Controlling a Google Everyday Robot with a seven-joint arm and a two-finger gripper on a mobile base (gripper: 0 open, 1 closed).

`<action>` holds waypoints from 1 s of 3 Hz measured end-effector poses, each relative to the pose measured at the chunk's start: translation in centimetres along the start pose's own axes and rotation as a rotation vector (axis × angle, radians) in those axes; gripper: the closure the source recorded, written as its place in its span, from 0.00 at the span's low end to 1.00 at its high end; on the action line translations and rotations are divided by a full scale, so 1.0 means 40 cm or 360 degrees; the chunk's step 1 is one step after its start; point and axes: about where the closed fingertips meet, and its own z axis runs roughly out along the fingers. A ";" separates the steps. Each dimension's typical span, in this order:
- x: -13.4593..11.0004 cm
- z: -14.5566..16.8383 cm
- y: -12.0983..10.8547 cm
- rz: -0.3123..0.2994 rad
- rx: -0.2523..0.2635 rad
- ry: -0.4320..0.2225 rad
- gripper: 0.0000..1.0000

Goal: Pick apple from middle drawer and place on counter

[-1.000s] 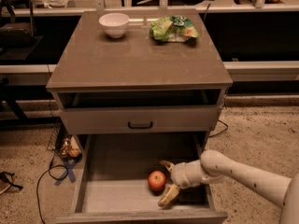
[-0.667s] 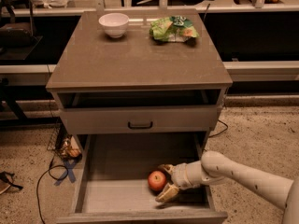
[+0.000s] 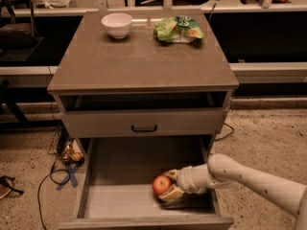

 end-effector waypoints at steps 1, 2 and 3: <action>-0.046 -0.067 -0.006 -0.0028 0.0046 -0.0037 0.97; -0.116 -0.169 -0.008 -0.0059 0.0123 0.0007 1.00; -0.204 -0.313 -0.032 -0.0117 0.0293 0.0071 1.00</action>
Offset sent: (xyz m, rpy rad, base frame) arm 0.0222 -0.0635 0.1708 -0.1043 -0.1757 -0.0756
